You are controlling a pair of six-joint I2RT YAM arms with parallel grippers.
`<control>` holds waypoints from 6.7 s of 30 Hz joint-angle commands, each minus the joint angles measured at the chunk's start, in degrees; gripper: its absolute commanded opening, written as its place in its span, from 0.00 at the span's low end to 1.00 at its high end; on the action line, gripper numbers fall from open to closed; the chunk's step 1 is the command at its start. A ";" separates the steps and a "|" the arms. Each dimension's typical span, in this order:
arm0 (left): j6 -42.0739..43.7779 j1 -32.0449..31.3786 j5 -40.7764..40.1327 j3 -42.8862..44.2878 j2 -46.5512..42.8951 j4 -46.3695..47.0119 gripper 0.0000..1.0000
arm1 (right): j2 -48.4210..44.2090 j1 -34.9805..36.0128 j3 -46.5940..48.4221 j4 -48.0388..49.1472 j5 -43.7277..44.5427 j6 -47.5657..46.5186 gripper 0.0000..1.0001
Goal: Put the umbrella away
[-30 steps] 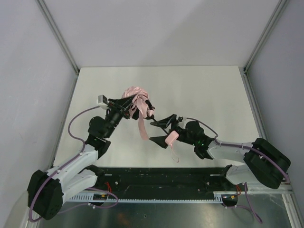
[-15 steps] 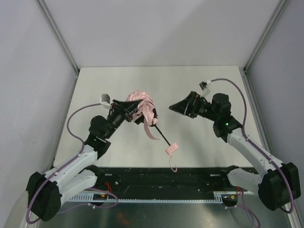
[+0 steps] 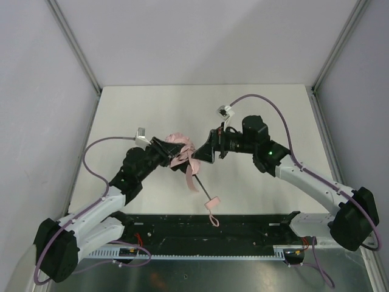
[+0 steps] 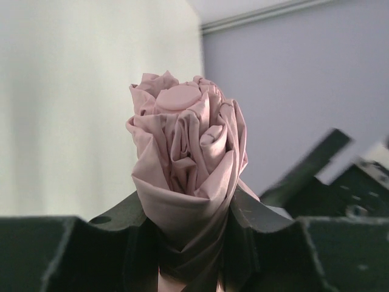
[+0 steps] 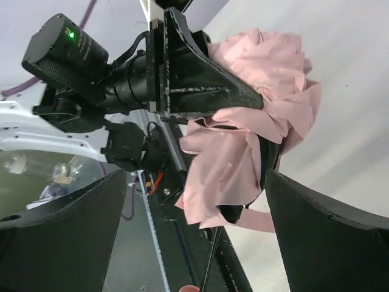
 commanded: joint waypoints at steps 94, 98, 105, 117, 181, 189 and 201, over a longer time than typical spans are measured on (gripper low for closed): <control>-8.28 0.24 -3.96 -7.15 32.08 3.83 0.00 | 50.69 -4.24 11.03 8.50 12.82 9.35 0.01; -9.16 -0.39 -5.07 -7.35 36.41 2.95 0.00 | 50.98 -4.45 14.17 1.38 14.64 3.73 0.13; -8.77 -0.50 -7.00 -8.48 37.79 2.97 0.00 | 46.78 -7.76 19.65 -18.60 18.51 -8.05 0.66; -12.58 -0.41 -4.10 -6.20 41.32 -4.10 0.00 | 21.46 8.57 7.66 -16.07 35.97 -27.06 0.98; -8.98 1.04 -16.49 -2.68 36.51 -7.24 0.99 | 49.42 1.24 -5.33 25.60 -8.11 -14.16 0.00; -9.06 0.41 -17.86 0.43 43.34 -7.46 0.85 | 51.09 1.01 -4.00 26.01 -12.57 -13.70 0.00; -5.42 0.03 -16.19 -3.41 42.39 3.14 0.19 | 45.52 1.02 -1.32 18.75 -8.22 -12.42 0.29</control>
